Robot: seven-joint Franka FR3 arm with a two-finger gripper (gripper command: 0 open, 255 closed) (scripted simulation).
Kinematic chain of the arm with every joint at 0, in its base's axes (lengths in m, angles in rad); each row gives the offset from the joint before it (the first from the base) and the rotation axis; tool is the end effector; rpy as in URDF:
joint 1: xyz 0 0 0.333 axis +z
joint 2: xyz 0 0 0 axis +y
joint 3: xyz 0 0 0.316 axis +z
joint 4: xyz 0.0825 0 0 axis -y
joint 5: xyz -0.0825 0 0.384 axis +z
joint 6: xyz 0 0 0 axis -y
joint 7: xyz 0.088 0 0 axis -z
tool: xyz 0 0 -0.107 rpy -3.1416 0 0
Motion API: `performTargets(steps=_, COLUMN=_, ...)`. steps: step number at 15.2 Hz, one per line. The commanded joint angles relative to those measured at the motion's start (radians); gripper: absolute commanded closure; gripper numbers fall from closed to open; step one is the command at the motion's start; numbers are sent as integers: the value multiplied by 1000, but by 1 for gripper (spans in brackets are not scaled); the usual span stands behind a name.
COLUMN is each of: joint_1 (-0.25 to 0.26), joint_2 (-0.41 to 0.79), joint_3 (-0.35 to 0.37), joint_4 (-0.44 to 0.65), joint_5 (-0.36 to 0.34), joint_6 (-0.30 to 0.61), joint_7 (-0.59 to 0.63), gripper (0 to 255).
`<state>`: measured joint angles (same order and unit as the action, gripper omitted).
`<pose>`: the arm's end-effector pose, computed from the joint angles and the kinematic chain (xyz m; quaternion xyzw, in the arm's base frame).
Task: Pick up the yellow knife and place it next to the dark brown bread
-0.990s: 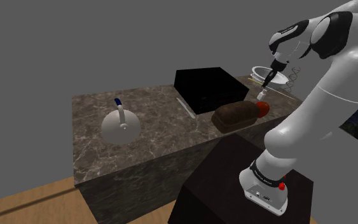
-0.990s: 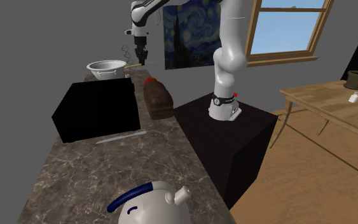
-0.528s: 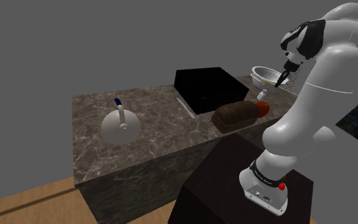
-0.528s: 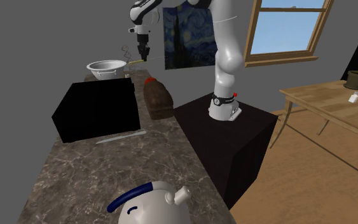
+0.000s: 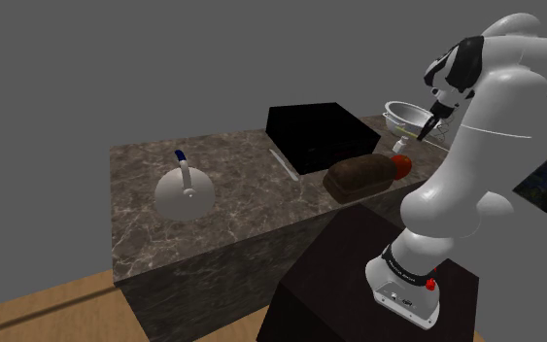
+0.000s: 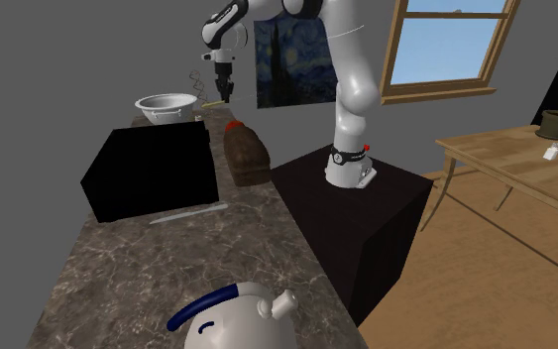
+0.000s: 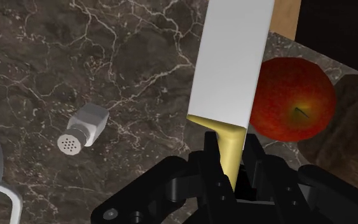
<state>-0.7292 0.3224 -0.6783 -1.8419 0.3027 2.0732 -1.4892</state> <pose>0.1422 -0.6037 0.3856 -0.9993 0.0213 -0.0310 0.0082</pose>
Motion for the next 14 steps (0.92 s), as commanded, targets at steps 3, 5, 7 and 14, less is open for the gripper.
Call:
performTargets(steps=3, joint_1=-8, joint_2=28, joint_3=11, joint_4=-22, joint_5=24, joint_6=43, joint_7=-17, gripper=255)
performTargets(steps=5, joint_1=-12, joint_2=42, joint_3=16, joint_4=-32, joint_5=37, joint_6=64, joint_7=-26, gripper=255)
performTargets(steps=7, joint_1=-16, joint_2=56, joint_3=23, joint_4=-42, joint_5=50, joint_6=84, joint_7=-35, gripper=255)
performTargets(steps=14, joint_1=-35, joint_2=111, joint_3=49, joint_4=-67, joint_5=98, joint_6=153, joint_7=-69, gripper=255)
